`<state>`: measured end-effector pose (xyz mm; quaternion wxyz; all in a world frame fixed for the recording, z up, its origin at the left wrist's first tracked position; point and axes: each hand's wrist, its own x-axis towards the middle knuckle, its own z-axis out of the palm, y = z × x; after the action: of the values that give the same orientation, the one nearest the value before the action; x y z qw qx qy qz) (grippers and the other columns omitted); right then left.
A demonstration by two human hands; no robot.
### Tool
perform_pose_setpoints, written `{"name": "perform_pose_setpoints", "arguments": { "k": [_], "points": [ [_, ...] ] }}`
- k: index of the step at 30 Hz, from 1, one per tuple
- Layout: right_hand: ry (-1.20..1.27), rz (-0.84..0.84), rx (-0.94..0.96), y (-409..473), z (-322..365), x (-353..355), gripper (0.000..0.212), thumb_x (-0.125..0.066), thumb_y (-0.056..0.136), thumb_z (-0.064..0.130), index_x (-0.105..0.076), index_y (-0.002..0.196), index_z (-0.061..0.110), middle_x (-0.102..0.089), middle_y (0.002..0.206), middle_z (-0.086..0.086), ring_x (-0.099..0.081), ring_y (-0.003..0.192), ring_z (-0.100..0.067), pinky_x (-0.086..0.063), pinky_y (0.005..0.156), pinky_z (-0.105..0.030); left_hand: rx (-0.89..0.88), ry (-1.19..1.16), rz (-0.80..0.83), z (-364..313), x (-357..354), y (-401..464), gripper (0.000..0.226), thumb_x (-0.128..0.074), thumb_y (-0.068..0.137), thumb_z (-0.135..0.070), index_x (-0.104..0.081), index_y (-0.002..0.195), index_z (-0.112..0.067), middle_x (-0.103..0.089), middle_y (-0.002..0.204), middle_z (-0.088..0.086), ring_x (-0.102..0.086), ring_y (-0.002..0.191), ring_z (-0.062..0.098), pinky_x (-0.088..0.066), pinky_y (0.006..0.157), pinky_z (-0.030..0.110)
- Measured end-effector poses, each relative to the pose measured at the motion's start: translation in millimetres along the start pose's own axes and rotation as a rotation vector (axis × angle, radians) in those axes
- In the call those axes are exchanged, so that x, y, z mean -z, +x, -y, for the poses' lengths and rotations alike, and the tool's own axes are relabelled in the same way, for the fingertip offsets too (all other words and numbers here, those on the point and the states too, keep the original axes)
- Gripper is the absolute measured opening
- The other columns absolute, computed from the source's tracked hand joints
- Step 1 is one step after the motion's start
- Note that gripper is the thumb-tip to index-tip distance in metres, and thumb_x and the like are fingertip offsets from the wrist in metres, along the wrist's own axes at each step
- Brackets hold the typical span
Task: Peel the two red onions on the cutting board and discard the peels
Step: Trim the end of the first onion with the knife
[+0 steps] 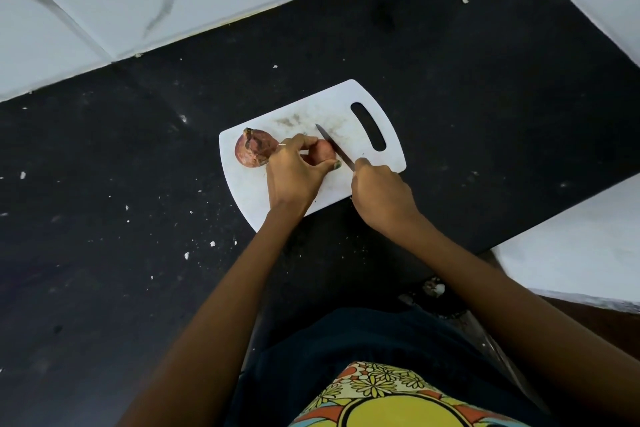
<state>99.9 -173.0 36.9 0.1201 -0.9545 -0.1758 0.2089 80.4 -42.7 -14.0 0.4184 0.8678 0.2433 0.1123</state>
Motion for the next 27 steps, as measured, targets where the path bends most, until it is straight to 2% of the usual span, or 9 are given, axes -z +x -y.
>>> {"name": "perform_pose_setpoints", "arguments": {
  "k": [6,11,18,24,27],
  "points": [
    [0.027,0.018,0.0,14,13,3,0.026,-0.035,0.098,0.008,-0.047,0.12,0.003,-0.058,0.114,-0.017,-0.056,0.105,-0.034,-0.036,0.07,-0.035,0.017,-0.009,-0.016,-1,-2,-1,0.042,-0.088,0.065,-0.029,-0.07,0.1,-0.015,-0.071,0.099,-0.001,-0.064,0.084,0.013,-0.051,0.075,0.023],
    [0.008,0.001,0.005,1,0,0,0.022,-0.035,0.098,0.009,-0.046,0.116,0.004,-0.06,0.106,-0.016,-0.058,0.099,-0.034,-0.036,0.067,-0.036,0.039,-0.028,-0.014,-1,0,0,0.043,-0.089,0.064,-0.03,-0.07,0.1,-0.014,-0.07,0.098,-0.002,-0.063,0.082,0.01,-0.049,0.072,0.018],
    [0.072,0.008,0.008,17,11,0,0.026,-0.036,0.099,0.01,-0.048,0.12,0.003,-0.059,0.111,-0.017,-0.056,0.103,-0.034,-0.035,0.069,-0.035,0.056,-0.042,-0.023,-3,0,0,0.042,-0.088,0.065,-0.031,-0.07,0.099,-0.013,-0.071,0.097,-0.002,-0.065,0.083,0.013,-0.052,0.074,0.022],
    [0.056,-0.007,0.0,1,-3,-3,0.022,-0.035,0.099,0.01,-0.047,0.115,0.003,-0.06,0.105,-0.017,-0.058,0.099,-0.035,-0.036,0.067,-0.036,0.053,-0.033,-0.014,-4,0,0,0.041,-0.089,0.064,-0.029,-0.07,0.097,-0.014,-0.071,0.095,-0.002,-0.065,0.082,0.014,-0.053,0.073,0.024],
    [0.069,0.003,-0.007,8,5,-1,0.024,-0.035,0.099,0.011,-0.048,0.118,0.003,-0.059,0.11,-0.017,-0.057,0.103,-0.034,-0.035,0.069,-0.035,0.065,-0.04,-0.038,-4,-2,-2,0.04,-0.088,0.065,-0.031,-0.07,0.096,-0.015,-0.071,0.095,-0.001,-0.065,0.083,0.013,-0.052,0.074,0.025]
  ]
}}
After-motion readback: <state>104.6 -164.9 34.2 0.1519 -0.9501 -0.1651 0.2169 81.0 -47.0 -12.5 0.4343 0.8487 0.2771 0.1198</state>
